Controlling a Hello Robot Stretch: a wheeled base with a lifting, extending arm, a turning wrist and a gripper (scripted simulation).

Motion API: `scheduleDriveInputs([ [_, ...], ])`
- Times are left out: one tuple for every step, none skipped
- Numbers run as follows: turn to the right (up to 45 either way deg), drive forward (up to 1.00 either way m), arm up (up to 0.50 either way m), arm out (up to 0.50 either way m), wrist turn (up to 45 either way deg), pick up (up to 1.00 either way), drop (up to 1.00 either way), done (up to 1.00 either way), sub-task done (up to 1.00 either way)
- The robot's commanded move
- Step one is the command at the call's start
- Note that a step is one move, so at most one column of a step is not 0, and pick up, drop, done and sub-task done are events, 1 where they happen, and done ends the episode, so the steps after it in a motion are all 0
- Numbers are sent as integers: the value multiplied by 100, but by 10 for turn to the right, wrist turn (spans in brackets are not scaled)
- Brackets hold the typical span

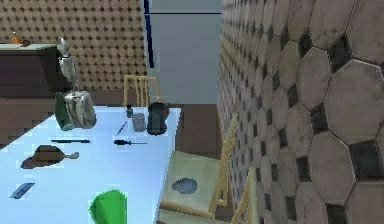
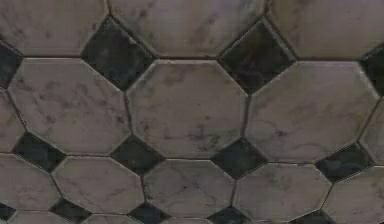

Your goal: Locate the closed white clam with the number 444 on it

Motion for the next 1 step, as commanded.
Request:
scheduleDriveInputs([
  [0,0,0,0,0,0,0,100,0],
])
